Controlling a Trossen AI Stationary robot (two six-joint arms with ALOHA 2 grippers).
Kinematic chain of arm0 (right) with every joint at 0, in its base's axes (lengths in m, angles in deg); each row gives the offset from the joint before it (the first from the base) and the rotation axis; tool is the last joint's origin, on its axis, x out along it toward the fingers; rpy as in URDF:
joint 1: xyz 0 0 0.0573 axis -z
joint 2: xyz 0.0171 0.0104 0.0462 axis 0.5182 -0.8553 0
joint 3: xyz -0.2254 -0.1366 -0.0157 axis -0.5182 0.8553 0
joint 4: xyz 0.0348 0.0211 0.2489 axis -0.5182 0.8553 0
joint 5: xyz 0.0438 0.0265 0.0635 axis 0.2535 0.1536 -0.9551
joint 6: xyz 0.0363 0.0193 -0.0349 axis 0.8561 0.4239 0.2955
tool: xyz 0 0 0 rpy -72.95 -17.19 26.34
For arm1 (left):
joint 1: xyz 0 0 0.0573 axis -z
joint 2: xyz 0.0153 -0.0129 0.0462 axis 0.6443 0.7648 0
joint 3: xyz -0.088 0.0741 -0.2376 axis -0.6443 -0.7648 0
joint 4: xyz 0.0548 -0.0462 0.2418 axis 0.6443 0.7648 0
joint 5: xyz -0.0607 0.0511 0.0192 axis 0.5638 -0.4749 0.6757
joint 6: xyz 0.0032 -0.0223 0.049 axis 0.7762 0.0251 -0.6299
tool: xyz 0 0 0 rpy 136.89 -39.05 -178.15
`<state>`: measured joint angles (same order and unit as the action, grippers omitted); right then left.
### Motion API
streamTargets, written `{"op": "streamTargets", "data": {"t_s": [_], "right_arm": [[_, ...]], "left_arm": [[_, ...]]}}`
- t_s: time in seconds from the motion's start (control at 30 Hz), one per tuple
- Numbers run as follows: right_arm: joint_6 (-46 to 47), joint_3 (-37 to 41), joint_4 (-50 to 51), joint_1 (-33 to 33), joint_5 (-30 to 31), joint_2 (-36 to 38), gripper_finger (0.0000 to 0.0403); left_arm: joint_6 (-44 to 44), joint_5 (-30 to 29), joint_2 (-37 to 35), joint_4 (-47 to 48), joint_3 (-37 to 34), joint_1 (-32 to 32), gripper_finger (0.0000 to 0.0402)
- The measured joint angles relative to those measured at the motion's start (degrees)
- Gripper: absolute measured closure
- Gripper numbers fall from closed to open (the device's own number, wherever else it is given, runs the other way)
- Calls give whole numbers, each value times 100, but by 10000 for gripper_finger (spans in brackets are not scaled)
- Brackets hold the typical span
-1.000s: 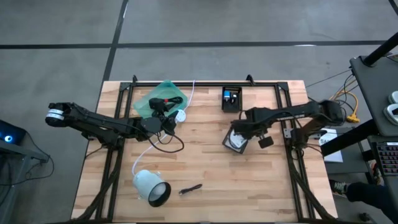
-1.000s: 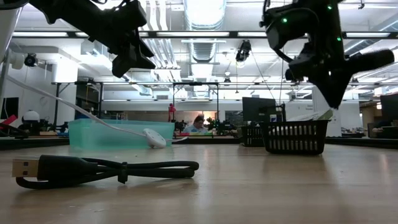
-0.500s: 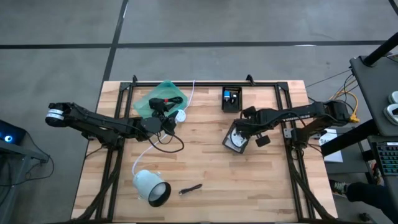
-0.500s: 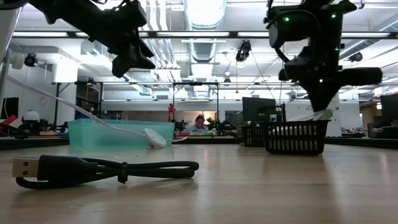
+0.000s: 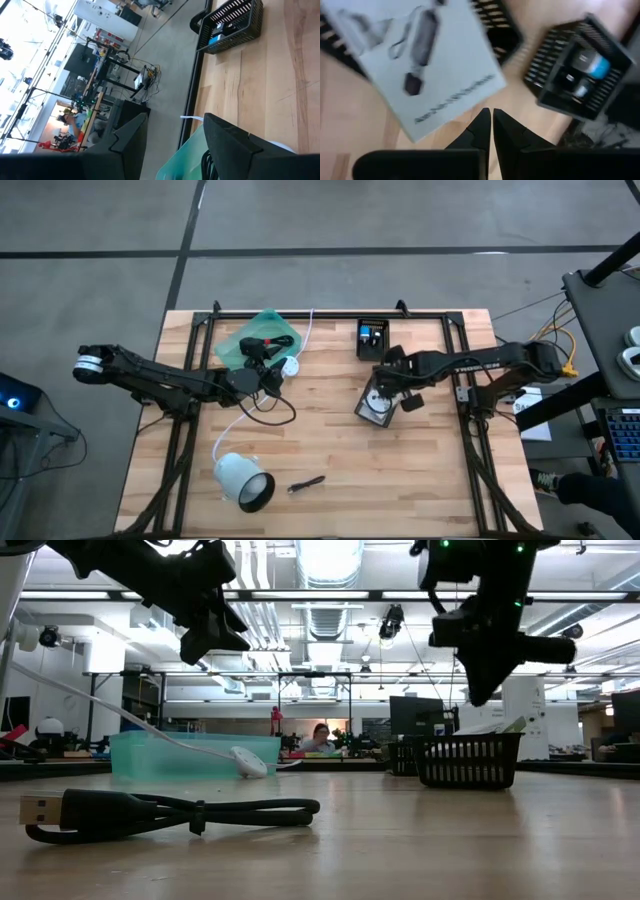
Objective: Pick and place items into bin
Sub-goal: Put the black charger cable into the green bin
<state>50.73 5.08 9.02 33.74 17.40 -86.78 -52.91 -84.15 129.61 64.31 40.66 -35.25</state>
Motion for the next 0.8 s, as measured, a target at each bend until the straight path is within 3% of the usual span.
{"op": "streamTargets", "data": {"t_s": [0.17, 0.3, 0.4, 0.53, 0.8], "right_arm": [[675, -103, -361, -13, -252, 248, 394], [1004, 214, -1726, -178, -726, 790, 394], [1213, 609, -2920, -404, -774, 1260, 394], [1444, 1225, -4371, -795, -692, 1854, 394], [1033, 2774, -7527, -1386, -344, 2340, 394]], "left_arm": [[7, 364, 0, 0, 0, 0, 223], [11, 1391, 0, 0, 0, 2, 223], [53, 1714, 0, -1, 0, 8, 223], [812, 2200, 0, -2, 6, 0, 223], [1761, 5450, 69, -291, 39, 7, 223]]}}
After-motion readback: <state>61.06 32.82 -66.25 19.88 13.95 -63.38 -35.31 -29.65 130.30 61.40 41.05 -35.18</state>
